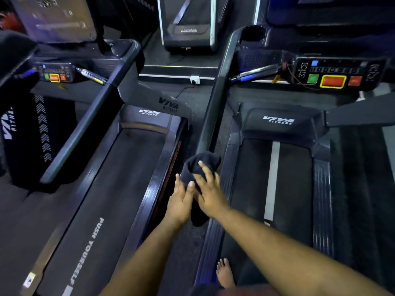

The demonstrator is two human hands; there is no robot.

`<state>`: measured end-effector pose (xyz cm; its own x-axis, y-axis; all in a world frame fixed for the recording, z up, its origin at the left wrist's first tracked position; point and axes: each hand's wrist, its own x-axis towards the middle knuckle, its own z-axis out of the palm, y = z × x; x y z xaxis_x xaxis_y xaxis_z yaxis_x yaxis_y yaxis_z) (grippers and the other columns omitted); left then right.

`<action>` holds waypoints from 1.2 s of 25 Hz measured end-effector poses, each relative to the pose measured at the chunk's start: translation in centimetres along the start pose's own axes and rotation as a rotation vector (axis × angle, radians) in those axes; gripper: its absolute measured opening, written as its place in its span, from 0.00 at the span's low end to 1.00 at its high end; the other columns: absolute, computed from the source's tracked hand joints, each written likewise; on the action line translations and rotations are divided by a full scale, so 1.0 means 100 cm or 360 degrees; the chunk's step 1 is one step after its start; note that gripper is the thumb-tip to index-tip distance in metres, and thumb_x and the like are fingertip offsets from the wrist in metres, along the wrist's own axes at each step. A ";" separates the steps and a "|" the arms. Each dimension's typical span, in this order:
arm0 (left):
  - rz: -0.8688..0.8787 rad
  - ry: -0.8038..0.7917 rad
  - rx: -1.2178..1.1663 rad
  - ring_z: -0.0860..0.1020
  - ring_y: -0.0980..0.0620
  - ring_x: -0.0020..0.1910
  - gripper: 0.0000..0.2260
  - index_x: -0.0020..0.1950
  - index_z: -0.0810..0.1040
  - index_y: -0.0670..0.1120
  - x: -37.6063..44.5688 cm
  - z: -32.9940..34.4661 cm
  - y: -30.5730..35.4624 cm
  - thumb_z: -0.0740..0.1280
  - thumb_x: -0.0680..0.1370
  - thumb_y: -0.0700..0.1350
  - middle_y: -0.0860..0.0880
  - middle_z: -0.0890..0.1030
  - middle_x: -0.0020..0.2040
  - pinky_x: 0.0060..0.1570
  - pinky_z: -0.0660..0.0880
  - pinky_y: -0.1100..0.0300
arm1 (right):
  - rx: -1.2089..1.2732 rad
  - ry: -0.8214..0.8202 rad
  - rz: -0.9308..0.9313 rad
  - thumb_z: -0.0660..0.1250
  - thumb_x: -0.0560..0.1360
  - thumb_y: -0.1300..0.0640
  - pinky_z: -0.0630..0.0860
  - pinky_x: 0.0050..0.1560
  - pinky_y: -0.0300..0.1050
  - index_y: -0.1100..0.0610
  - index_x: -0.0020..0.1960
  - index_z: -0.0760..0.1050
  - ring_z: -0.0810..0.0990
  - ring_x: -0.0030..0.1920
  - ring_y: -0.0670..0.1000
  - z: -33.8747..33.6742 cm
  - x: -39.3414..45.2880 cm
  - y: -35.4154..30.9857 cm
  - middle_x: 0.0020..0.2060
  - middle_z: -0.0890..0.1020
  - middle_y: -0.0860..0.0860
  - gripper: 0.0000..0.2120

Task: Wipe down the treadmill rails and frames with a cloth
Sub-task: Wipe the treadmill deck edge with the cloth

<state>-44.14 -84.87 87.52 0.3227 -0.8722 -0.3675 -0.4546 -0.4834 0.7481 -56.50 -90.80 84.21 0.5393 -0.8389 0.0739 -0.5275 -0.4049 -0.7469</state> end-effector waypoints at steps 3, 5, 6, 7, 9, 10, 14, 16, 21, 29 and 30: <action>0.0047 -0.0105 0.0358 0.48 0.50 0.80 0.46 0.77 0.63 0.50 -0.016 -0.012 0.016 0.47 0.69 0.77 0.48 0.49 0.82 0.76 0.54 0.41 | 0.0054 -0.0027 0.0056 0.66 0.78 0.53 0.65 0.70 0.63 0.56 0.70 0.71 0.62 0.72 0.62 -0.031 -0.010 -0.008 0.77 0.60 0.53 0.21; 0.0273 -0.0081 0.0301 0.62 0.46 0.76 0.36 0.69 0.73 0.52 -0.019 -0.012 0.034 0.54 0.72 0.75 0.46 0.67 0.76 0.71 0.65 0.42 | 0.0145 0.0115 0.0112 0.69 0.77 0.55 0.63 0.73 0.58 0.55 0.71 0.71 0.62 0.73 0.58 -0.059 -0.013 -0.013 0.76 0.62 0.52 0.23; 0.0349 -0.0095 0.0142 0.72 0.46 0.69 0.29 0.63 0.76 0.52 -0.018 -0.012 0.047 0.60 0.73 0.72 0.47 0.76 0.67 0.65 0.71 0.44 | 0.0191 0.0174 0.0122 0.69 0.77 0.54 0.61 0.75 0.54 0.53 0.72 0.70 0.60 0.75 0.55 -0.074 -0.015 -0.016 0.77 0.60 0.51 0.24; 0.0368 -0.0117 -0.0063 0.78 0.49 0.60 0.22 0.57 0.78 0.50 -0.018 -0.010 0.062 0.66 0.75 0.67 0.48 0.81 0.58 0.59 0.76 0.46 | 0.0224 0.0172 0.0114 0.69 0.77 0.53 0.59 0.76 0.52 0.48 0.74 0.67 0.58 0.76 0.53 -0.088 -0.017 -0.016 0.77 0.58 0.48 0.27; 0.0319 -0.0196 -0.0377 0.81 0.52 0.49 0.13 0.52 0.78 0.45 -0.015 -0.005 0.089 0.72 0.76 0.52 0.47 0.83 0.49 0.51 0.78 0.52 | 0.0194 0.0074 0.0094 0.69 0.76 0.49 0.60 0.75 0.54 0.39 0.77 0.57 0.56 0.77 0.51 -0.112 -0.021 -0.012 0.78 0.55 0.46 0.35; 0.0313 -0.0219 -0.0467 0.80 0.51 0.47 0.10 0.51 0.77 0.42 -0.010 0.000 0.101 0.72 0.77 0.47 0.46 0.83 0.47 0.49 0.77 0.53 | 0.0075 0.0059 0.0109 0.69 0.74 0.43 0.62 0.74 0.55 0.38 0.78 0.52 0.58 0.76 0.51 -0.126 -0.020 -0.006 0.77 0.56 0.46 0.38; 0.0358 -0.0255 -0.0585 0.76 0.53 0.42 0.14 0.47 0.74 0.41 0.024 0.026 0.146 0.70 0.77 0.51 0.47 0.78 0.41 0.45 0.74 0.53 | -0.0364 0.0143 0.0281 0.55 0.62 0.17 0.67 0.68 0.54 0.42 0.78 0.57 0.66 0.67 0.52 -0.184 0.006 0.037 0.66 0.69 0.47 0.50; 0.0375 -0.0303 -0.0579 0.76 0.54 0.40 0.14 0.47 0.76 0.43 0.045 0.036 0.169 0.69 0.76 0.55 0.49 0.78 0.39 0.43 0.73 0.55 | -0.0182 0.0088 0.0216 0.59 0.62 0.19 0.62 0.72 0.49 0.43 0.79 0.56 0.62 0.70 0.50 -0.208 0.024 0.059 0.69 0.67 0.46 0.52; 0.0358 -0.0626 -0.0501 0.79 0.55 0.42 0.13 0.50 0.77 0.44 0.102 0.056 0.224 0.77 0.72 0.46 0.49 0.81 0.42 0.43 0.76 0.61 | 0.0435 -0.0083 0.0130 0.75 0.72 0.45 0.72 0.57 0.39 0.48 0.62 0.75 0.78 0.59 0.45 -0.265 0.074 0.103 0.56 0.81 0.46 0.22; 0.0393 -0.0059 0.0286 0.82 0.53 0.46 0.15 0.50 0.80 0.50 0.195 0.047 0.246 0.76 0.69 0.55 0.52 0.83 0.45 0.46 0.80 0.53 | 0.0046 0.0266 0.0592 0.72 0.66 0.31 0.78 0.43 0.50 0.47 0.48 0.70 0.80 0.42 0.51 -0.321 0.143 0.148 0.39 0.81 0.46 0.24; 0.0410 0.0012 0.0267 0.81 0.54 0.47 0.14 0.52 0.80 0.50 0.209 0.046 0.253 0.76 0.71 0.53 0.53 0.84 0.47 0.47 0.79 0.55 | -0.0008 0.0295 0.0637 0.71 0.66 0.30 0.78 0.43 0.50 0.47 0.49 0.69 0.80 0.43 0.53 -0.325 0.155 0.152 0.41 0.81 0.48 0.24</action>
<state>-52.71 -115.69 96.19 0.1850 -0.9674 -0.1729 -0.6529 -0.2525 0.7142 -77.52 -121.75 95.49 0.1651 -0.9809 -0.1026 -0.6743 -0.0363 -0.7376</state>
